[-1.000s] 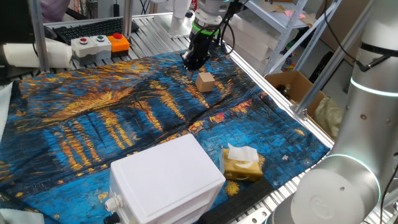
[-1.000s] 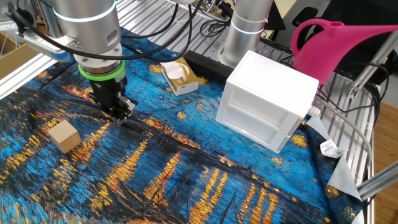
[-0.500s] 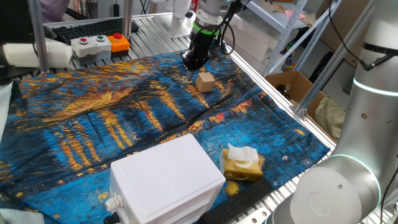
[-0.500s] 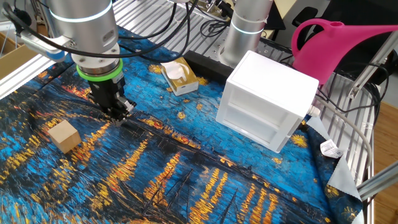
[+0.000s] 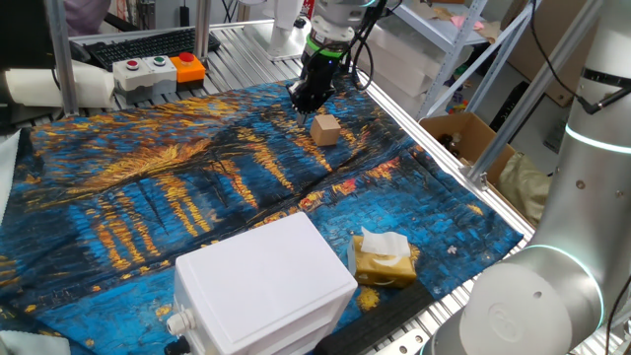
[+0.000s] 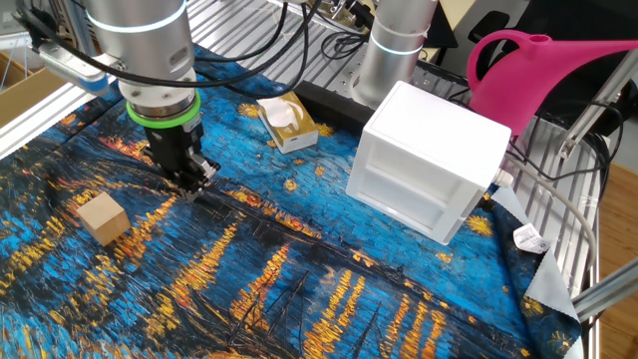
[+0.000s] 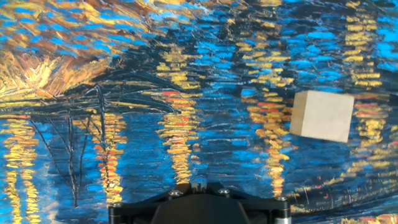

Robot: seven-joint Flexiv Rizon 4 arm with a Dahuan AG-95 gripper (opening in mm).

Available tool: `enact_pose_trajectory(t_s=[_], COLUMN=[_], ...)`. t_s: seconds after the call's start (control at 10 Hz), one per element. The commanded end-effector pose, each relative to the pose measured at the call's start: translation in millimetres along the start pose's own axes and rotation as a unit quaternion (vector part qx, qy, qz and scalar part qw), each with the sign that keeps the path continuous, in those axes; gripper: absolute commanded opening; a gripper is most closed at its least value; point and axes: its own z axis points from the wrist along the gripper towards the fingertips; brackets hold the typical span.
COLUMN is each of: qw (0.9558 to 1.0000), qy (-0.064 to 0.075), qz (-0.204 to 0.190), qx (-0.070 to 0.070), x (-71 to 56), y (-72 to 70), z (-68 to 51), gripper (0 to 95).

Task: Pick up the small block on the left and move it to the right

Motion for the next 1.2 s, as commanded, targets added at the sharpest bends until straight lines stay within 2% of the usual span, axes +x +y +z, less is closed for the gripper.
enact_pose_trajectory(t_s=[0.1,0.2,0.3,0.4,0.5,0.6,0.8,0.9,1.2], qw=[0.9987,0.9968,0.9946,0.9897,0.9863,0.9790,0.9710,0.9690,0.9573], qy=[0.020,0.029,0.032,0.032,0.033,0.041,0.039,0.039,0.038], qz=[0.047,0.074,0.099,0.139,0.161,0.198,0.233,0.240,0.283], qx=[0.002,0.005,0.008,0.014,0.017,0.023,0.039,0.045,0.045], x=[-1.5,-1.5,-1.5,-1.5,-1.5,-1.5,-1.5,-1.5,-1.5], y=[-0.3,-0.3,-0.3,-0.3,-0.3,-0.3,-0.3,-0.3,-0.3], z=[0.4,0.4,0.4,0.4,0.4,0.4,0.4,0.4,0.4], gripper=[0.0,0.0,0.0,0.0,0.0,0.0,0.0,0.0,0.0])
